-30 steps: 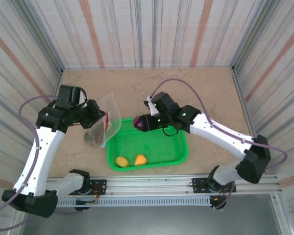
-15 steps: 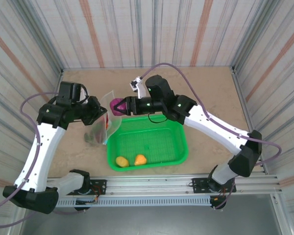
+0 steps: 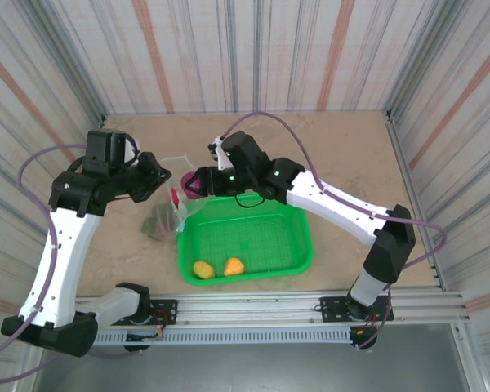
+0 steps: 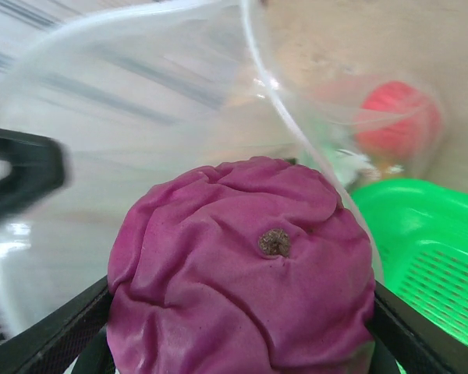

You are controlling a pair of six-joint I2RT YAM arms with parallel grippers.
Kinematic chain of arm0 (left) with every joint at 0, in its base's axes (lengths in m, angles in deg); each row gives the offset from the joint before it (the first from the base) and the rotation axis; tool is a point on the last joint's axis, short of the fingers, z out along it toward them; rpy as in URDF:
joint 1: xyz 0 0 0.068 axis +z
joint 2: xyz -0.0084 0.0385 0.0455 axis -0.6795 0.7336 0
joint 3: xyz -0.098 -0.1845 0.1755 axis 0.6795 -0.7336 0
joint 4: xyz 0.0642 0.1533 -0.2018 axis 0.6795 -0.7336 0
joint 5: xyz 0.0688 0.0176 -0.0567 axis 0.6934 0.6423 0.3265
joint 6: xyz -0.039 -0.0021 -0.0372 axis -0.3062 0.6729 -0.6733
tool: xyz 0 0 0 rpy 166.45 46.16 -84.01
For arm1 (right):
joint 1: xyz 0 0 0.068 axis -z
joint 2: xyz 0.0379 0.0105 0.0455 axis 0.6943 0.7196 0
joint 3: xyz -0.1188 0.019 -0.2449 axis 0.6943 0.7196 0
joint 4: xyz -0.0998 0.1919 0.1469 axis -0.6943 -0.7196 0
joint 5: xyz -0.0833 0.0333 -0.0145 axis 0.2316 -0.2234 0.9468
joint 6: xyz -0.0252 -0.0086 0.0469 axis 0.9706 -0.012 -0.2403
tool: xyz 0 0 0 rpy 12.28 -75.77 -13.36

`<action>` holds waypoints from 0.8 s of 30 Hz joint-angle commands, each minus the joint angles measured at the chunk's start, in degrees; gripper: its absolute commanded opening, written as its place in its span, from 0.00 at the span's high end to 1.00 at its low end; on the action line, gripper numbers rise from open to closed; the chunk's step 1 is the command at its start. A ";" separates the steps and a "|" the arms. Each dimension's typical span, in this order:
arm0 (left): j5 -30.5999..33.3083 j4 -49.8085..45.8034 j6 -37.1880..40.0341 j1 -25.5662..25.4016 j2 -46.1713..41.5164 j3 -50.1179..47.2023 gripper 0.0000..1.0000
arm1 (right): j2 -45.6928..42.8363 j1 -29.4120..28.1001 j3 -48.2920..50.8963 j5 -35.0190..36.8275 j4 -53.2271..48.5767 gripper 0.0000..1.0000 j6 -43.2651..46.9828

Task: Place the food in the zip-top bag and seal the zipper

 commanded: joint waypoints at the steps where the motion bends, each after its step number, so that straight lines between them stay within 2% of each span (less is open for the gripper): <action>1: -0.35 0.13 0.92 -0.08 -0.68 -0.55 1.00 | 3.39 -1.83 -5.66 8.77 -11.26 0.37 5.11; 4: -0.87 0.88 0.65 -0.23 -0.69 -1.37 1.00 | 6.38 -3.23 -10.89 11.68 -15.43 0.35 7.38; 11: 0.20 0.88 1.02 -0.80 -0.95 -2.93 1.00 | 14.84 -5.14 -25.20 12.12 -23.56 0.32 10.97; 13: 0.63 0.70 1.08 -0.72 -1.12 -2.94 1.00 | 16.54 -5.80 -28.50 12.00 -25.44 0.28 12.15; 17: 1.63 0.10 1.36 -0.79 -1.27 -2.60 1.00 | 17.24 -6.19 -30.09 12.20 -26.54 0.16 13.01; 24: 2.89 -0.61 1.41 -0.78 -0.96 -2.21 1.00 | 16.19 -5.45 -29.82 11.49 -26.84 0.13 14.35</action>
